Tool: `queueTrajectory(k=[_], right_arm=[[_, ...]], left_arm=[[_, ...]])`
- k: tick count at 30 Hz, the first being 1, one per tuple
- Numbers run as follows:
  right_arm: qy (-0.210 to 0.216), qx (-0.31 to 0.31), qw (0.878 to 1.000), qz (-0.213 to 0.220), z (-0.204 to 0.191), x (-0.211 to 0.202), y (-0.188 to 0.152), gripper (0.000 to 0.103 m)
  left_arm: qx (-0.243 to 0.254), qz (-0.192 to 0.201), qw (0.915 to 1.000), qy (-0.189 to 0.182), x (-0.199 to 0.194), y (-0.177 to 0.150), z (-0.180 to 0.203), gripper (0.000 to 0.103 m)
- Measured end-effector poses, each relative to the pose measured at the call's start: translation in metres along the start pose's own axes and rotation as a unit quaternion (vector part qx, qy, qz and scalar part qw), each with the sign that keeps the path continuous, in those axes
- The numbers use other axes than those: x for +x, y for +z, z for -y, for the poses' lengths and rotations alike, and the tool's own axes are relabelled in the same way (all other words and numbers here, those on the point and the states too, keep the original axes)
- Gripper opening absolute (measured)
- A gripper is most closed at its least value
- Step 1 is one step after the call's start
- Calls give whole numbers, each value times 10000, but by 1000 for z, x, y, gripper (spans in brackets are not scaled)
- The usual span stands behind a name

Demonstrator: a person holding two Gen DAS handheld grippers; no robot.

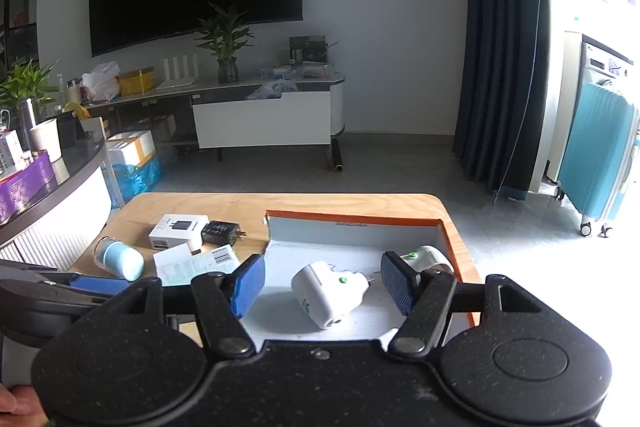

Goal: Organize rigid objects
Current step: 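Open both tools and withdraw them from the box, then grasp the blue toothpick holder with the left tool while the right tool grasps the clear bottle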

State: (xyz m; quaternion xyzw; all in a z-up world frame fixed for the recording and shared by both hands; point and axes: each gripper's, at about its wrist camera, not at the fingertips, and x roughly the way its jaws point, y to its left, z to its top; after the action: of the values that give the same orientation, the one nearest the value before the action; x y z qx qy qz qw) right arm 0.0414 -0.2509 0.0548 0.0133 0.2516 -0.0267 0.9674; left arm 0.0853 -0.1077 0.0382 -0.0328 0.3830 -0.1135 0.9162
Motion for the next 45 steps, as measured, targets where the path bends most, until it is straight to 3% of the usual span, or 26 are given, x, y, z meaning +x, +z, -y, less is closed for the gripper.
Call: queueTrajectory(k=[45], right_arm=[[685, -580, 9951, -410, -85, 36, -4, 77]], left_arm=[[-703, -120, 9961, 515, -12, -13, -87, 77]])
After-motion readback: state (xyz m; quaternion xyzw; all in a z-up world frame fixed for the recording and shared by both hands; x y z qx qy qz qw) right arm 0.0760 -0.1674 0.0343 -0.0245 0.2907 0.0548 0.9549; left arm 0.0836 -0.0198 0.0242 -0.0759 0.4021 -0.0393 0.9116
